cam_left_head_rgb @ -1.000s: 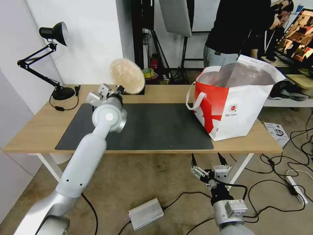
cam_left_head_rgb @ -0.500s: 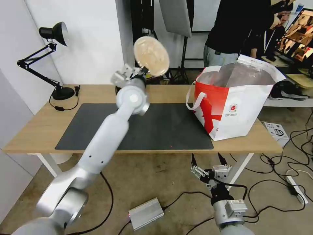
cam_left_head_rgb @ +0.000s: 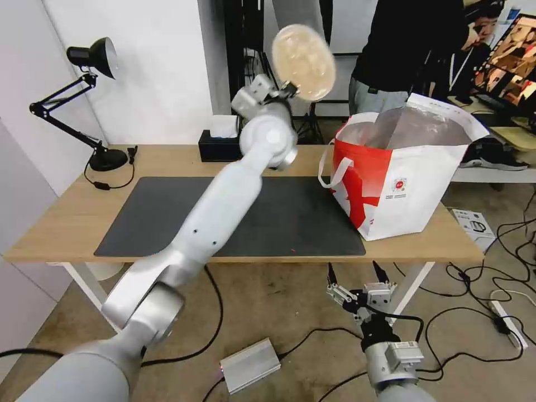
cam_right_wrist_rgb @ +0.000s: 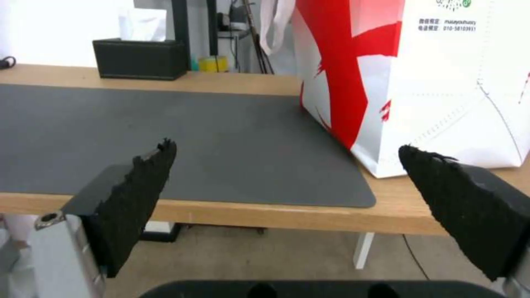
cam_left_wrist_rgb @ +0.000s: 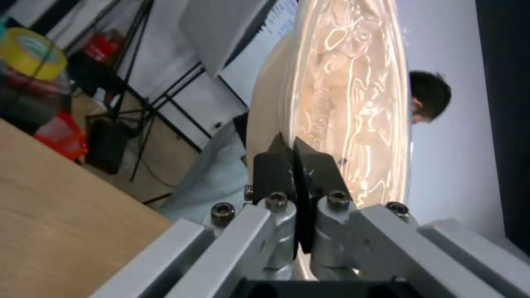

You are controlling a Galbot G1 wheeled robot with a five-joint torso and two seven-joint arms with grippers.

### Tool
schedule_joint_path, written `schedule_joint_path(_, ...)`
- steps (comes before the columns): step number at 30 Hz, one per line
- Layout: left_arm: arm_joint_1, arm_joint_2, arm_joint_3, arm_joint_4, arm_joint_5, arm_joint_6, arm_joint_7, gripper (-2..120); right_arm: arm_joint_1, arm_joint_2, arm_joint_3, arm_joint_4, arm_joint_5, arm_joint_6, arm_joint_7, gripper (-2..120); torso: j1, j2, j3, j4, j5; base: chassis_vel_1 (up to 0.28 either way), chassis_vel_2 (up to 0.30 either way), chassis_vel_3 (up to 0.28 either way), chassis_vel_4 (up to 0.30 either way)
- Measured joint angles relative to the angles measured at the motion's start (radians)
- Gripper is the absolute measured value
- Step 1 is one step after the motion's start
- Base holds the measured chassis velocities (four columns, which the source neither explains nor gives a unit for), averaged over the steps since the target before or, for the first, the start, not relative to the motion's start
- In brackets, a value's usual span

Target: Pick up the trash from the table and place it into the takeout bag.

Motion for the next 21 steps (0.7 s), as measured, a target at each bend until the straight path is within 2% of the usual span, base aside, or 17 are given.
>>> schedule_joint_path(8, -0.057, -0.021, 0.101, 0.051, -0.001, -0.007, 0.029, 0, 0.000, 0.000, 0.000, 0.000, 0.000, 0.000, 0.000, 100, 0.000, 0.000, 0.000, 0.0001, -0.0001, 0.000, 0.000, 0.000, 0.000)
schedule_joint_path(21, -0.078, -0.021, 0.218, 0.070, -0.003, -0.015, 0.109, 0, 0.000, 0.000, 0.000, 0.000, 0.000, 0.000, 0.000, 100, 0.000, 0.000, 0.000, 0.0001, -0.0001, 0.000, 0.000, 0.000, 0.000)
